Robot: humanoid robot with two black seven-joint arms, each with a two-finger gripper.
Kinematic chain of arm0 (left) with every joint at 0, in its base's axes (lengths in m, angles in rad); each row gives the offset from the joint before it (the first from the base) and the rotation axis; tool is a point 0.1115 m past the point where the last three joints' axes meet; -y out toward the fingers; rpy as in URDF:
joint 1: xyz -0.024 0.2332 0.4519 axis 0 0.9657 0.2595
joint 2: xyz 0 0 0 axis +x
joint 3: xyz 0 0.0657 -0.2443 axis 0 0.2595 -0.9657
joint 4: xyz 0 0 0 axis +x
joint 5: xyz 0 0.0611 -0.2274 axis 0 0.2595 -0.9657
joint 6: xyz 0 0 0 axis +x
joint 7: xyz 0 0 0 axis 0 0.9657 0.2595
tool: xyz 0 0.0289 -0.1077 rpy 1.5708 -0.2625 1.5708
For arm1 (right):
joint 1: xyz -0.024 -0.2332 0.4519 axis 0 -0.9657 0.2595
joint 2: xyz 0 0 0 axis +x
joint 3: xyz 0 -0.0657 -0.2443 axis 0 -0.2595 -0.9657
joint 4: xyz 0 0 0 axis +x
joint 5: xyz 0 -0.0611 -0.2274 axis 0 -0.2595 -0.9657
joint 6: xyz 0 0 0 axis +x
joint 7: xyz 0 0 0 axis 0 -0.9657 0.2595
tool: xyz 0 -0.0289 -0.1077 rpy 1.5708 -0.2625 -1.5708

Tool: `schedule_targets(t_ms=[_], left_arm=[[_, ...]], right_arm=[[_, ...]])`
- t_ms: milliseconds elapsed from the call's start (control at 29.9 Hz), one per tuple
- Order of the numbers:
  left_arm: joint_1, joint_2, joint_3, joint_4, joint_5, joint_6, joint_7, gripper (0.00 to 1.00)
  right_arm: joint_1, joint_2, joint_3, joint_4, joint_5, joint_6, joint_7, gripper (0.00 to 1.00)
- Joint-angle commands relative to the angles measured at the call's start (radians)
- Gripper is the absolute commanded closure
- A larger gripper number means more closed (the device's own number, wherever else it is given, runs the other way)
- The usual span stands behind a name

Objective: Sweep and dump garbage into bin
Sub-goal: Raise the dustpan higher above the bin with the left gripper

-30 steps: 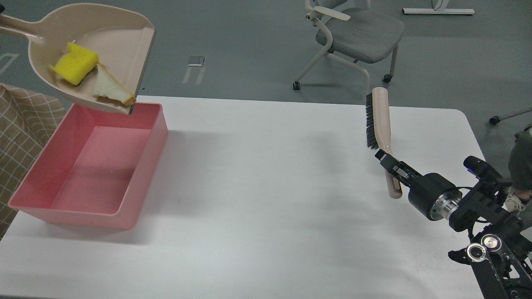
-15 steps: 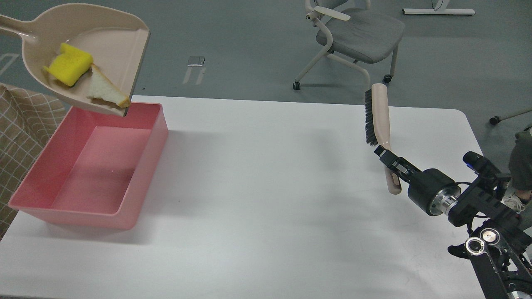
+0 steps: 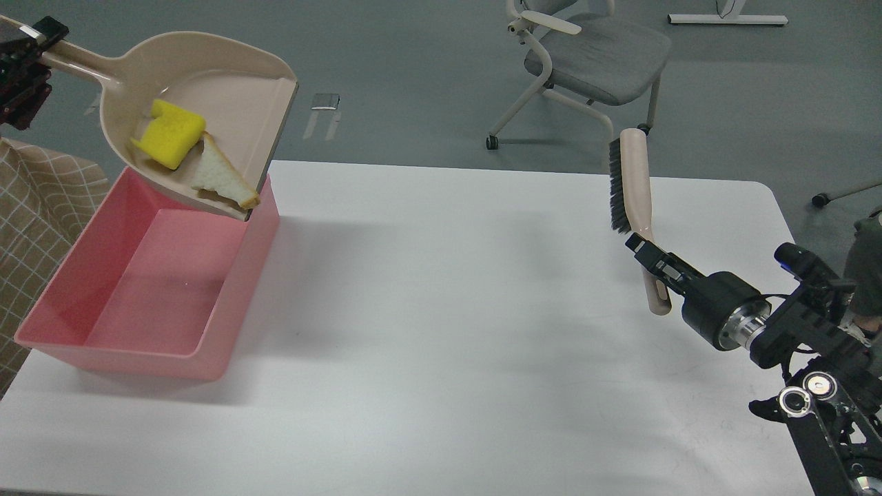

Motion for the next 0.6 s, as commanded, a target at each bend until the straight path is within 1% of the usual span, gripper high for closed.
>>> schedule_targets(t_ms=[0,201,568], left_arm=[[0.001,-0.014,0.007,0.0,0.001,0.0,0.0,1.0],[0.006,-0.042,0.021,-0.001,0.002,0.0,0.0,1.0],[0.001,-0.037,0.004,-0.009,0.005,0.0,0.0,1.0]], right_arm=[[0.003,-0.011,-0.001,-0.001,0.002,0.0,0.0,0.76],[0.014,-0.028,-0.004,0.002,0.002,0.0,0.0,0.76],[0.032,-0.026,-0.004,0.008,0.002,0.0,0.0,0.76]])
